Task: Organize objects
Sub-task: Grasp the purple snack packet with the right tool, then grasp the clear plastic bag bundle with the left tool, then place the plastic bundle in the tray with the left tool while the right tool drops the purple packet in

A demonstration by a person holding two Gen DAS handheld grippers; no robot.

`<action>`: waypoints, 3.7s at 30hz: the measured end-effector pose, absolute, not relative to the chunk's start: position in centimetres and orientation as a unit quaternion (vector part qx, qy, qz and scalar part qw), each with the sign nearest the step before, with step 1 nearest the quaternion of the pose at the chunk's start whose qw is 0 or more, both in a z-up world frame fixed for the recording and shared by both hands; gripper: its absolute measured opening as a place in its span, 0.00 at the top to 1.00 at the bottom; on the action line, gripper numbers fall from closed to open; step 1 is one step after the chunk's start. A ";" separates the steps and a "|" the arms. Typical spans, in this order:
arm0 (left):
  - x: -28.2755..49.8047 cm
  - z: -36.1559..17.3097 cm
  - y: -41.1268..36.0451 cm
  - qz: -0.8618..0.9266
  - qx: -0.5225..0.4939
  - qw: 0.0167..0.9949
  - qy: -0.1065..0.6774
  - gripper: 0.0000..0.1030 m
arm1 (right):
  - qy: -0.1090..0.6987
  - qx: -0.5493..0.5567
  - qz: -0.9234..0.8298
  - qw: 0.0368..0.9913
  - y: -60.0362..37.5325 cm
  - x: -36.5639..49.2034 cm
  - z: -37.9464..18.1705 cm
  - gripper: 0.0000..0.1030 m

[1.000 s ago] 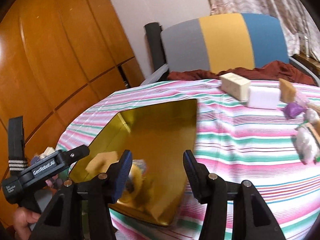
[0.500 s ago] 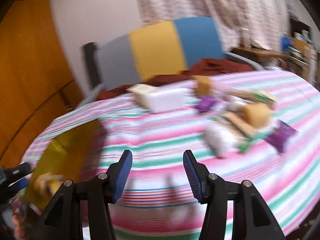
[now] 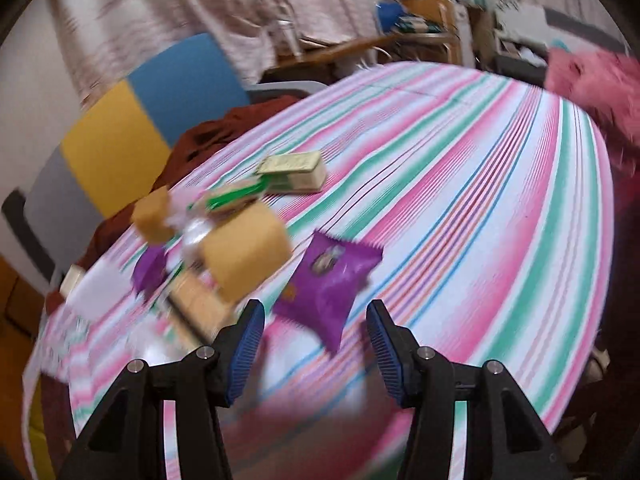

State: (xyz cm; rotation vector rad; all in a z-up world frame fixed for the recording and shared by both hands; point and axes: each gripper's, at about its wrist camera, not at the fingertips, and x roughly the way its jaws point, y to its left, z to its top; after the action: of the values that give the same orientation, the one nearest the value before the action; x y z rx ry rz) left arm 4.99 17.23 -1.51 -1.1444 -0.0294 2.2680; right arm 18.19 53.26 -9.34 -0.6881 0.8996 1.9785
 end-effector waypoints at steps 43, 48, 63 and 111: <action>-0.3 -8.4 41.1 0.773 -0.520 0.362 -0.012 0.24 | 0.291 -0.228 0.828 0.421 53.6 16.9 -10.7 0.61; 0.2 -9.2 42.4 0.791 -0.484 0.374 0.025 0.48 | 0.297 -0.230 0.828 0.416 53.8 16.9 -11.0 0.61; 1.0 -10.2 37.8 0.792 -0.429 0.434 0.014 0.64 | 0.291 -0.206 0.837 0.415 53.1 17.5 -10.5 0.61; -1.6 -1.6 10.2 0.875 -0.363 0.299 -0.118 0.64 | 0.122 -0.259 0.939 0.194 35.4 11.2 -5.6 0.61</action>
State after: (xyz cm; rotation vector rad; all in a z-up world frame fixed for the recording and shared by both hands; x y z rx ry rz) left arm -1.57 10.18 -1.58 -0.9640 -0.3126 2.3239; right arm 11.25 35.43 -5.62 -0.7255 0.3408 2.6324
